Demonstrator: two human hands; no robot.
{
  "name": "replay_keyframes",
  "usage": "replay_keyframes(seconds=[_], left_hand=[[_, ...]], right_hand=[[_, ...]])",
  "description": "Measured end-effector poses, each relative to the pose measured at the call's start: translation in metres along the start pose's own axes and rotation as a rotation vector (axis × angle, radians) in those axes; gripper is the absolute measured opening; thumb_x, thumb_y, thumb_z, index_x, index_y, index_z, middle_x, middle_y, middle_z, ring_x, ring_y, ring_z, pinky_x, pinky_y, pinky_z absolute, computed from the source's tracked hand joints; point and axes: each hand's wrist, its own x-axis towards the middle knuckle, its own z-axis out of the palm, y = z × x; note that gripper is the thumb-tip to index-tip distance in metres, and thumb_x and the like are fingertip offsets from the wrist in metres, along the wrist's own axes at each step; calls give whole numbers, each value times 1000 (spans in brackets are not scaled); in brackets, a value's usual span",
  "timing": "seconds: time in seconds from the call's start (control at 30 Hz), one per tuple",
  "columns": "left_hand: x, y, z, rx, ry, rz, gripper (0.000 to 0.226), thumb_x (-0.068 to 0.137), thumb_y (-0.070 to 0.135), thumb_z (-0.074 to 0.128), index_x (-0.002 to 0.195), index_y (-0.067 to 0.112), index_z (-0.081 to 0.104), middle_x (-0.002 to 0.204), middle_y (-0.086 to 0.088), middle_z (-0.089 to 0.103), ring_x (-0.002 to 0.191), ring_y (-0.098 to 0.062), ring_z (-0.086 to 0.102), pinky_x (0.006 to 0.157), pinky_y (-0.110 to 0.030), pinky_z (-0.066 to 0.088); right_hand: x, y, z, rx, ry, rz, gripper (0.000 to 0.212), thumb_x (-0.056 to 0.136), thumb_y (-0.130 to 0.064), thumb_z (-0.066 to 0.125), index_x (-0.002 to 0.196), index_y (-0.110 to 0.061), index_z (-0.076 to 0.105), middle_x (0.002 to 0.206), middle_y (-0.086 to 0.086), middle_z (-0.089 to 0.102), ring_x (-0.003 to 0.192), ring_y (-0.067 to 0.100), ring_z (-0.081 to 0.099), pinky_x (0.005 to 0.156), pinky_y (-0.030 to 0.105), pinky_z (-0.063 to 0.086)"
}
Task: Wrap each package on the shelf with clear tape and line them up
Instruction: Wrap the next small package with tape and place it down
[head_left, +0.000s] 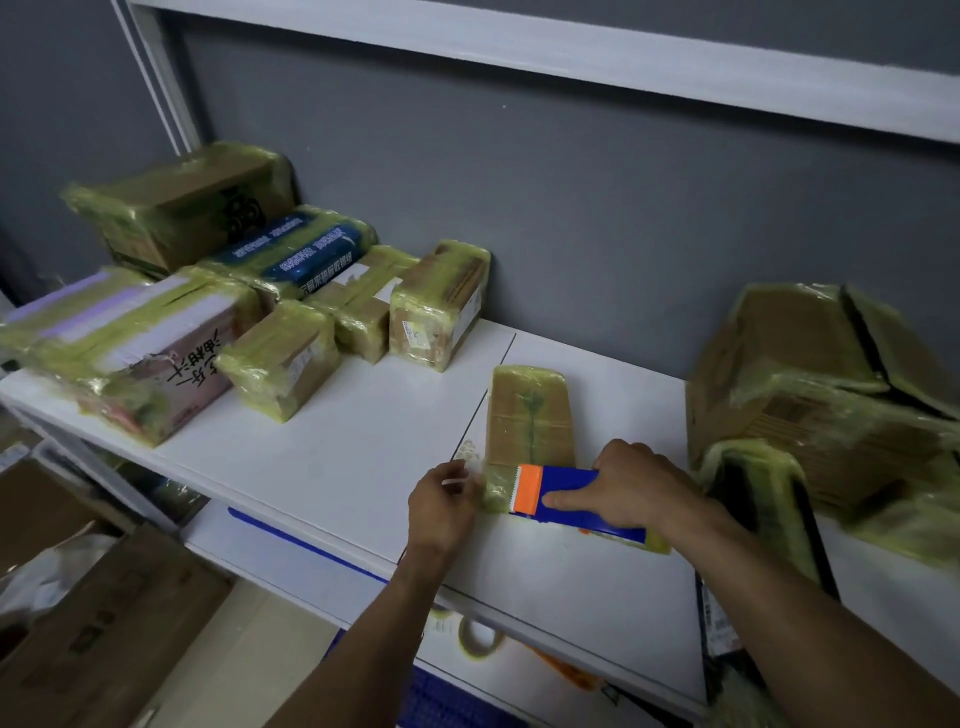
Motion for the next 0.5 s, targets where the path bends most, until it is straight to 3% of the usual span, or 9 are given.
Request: replay_keyframes(seconds=[0.1, 0.17, 0.3, 0.4, 0.5], left_hand=[[-1, 1, -2, 19, -1, 1, 66, 93, 31, 73, 149, 8, 47, 146, -2, 56, 127, -21, 60, 102, -28, 47], [-3, 0, -2, -31, 30, 11, 73, 91, 26, 76, 153, 10, 41, 151, 4, 48, 132, -19, 54, 103, -26, 47], [-6, -4, -1, -15, 44, 76, 43, 91, 20, 76, 132, 16, 61, 126, 5, 64, 107, -12, 64, 84, -16, 50], [-8, -2, 3, 161, -142, 141, 27, 96, 10, 63, 122, 15, 67, 117, 1, 72, 105, -13, 68, 86, -16, 49], [-12, -1, 7, 147, -177, 141, 23, 98, 8, 56, 119, 13, 61, 116, 4, 69, 109, -13, 65, 89, -22, 49]], right_hand=[[-1, 1, 3, 5, 3, 7, 73, 56, -92, 70, 84, -29, 48, 78, -11, 59, 70, 9, 63, 56, 24, 46], [0, 1, 3, 8, 6, 11, 75, 53, -94, 69, 86, -29, 50, 79, -11, 60, 71, 10, 64, 56, 25, 46], [0, 3, 4, 7, 17, 8, 75, 53, -94, 68, 86, -29, 51, 79, -11, 60, 70, 9, 63, 55, 25, 45], [1, 3, 3, 16, 5, -1, 73, 56, -92, 69, 87, -29, 50, 81, -11, 61, 72, 10, 64, 59, 24, 49], [3, 3, 2, 31, -6, -9, 74, 56, -92, 70, 88, -29, 51, 82, -11, 62, 73, 10, 65, 61, 25, 53]])
